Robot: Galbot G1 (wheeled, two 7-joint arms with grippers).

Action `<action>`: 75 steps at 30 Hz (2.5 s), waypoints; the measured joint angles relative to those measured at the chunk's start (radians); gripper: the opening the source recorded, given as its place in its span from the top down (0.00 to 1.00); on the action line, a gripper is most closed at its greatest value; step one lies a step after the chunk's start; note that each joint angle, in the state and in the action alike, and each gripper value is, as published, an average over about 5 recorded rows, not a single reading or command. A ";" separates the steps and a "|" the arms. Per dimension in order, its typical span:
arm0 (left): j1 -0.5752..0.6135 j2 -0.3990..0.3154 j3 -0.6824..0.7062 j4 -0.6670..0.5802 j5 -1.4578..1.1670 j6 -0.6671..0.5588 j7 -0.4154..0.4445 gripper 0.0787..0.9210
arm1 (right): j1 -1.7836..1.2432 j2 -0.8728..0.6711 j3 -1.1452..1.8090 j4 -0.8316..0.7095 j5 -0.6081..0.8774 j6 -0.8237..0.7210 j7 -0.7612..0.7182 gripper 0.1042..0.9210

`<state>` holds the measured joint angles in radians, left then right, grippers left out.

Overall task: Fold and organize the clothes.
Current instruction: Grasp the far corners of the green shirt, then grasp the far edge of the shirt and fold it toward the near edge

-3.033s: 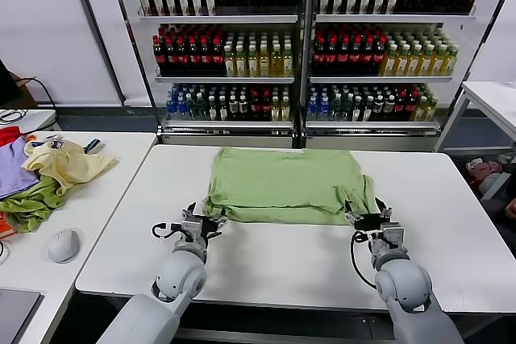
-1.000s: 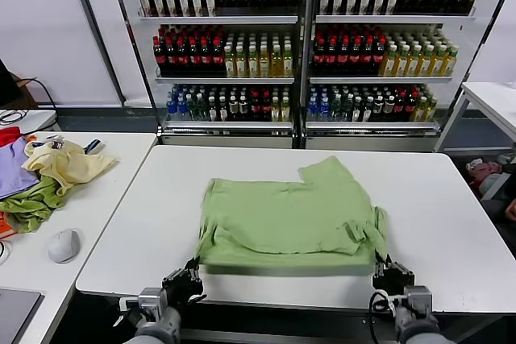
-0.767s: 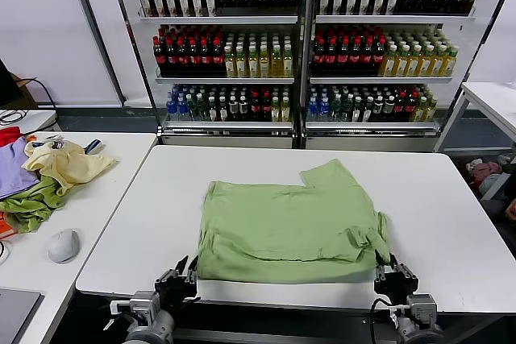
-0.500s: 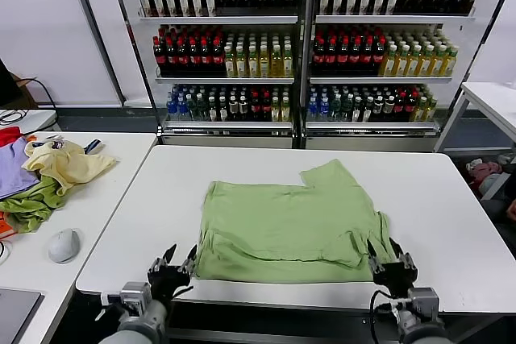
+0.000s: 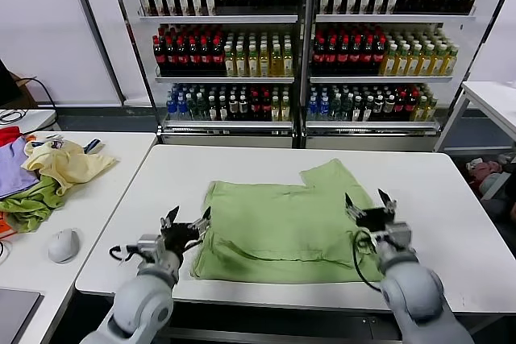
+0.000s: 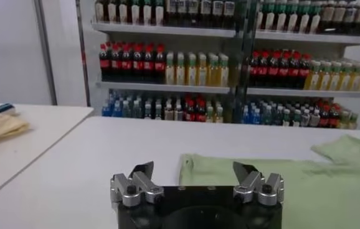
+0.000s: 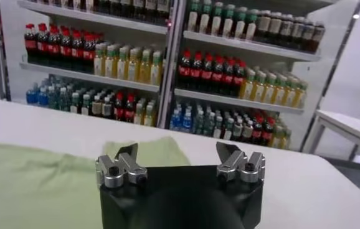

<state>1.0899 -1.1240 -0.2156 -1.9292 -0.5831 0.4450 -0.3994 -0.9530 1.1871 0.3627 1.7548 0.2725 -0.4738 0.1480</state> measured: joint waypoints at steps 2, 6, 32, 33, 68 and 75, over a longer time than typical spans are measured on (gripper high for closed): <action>-0.050 -0.010 0.020 0.055 0.000 -0.003 0.006 0.12 | 0.059 0.010 -0.023 -0.072 0.002 0.000 0.002 0.12; -0.148 -0.032 0.056 0.169 0.004 -0.004 0.014 0.12 | 0.166 0.034 -0.060 -0.206 0.007 -0.001 0.008 0.12; -0.454 -0.169 0.190 0.616 0.076 0.028 0.015 0.12 | 0.547 0.205 -0.109 -0.815 -0.026 0.016 0.023 0.12; -0.457 -0.172 0.191 0.623 0.077 0.030 0.015 0.12 | 0.551 0.209 -0.109 -0.827 -0.023 0.016 0.022 0.12; -0.377 -0.122 0.166 0.494 -0.073 0.014 0.033 0.94 | 0.418 0.145 -0.088 -0.614 0.127 0.000 0.003 0.99; -0.308 -0.073 0.134 0.361 -0.114 -0.016 0.036 0.96 | 0.319 0.097 -0.051 -0.415 0.176 -0.010 0.016 0.99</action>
<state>0.7822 -1.1972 -0.0821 -1.5677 -0.6969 0.4291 -0.3637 -0.6338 1.2841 0.3114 1.3403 0.4486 -0.4837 0.1638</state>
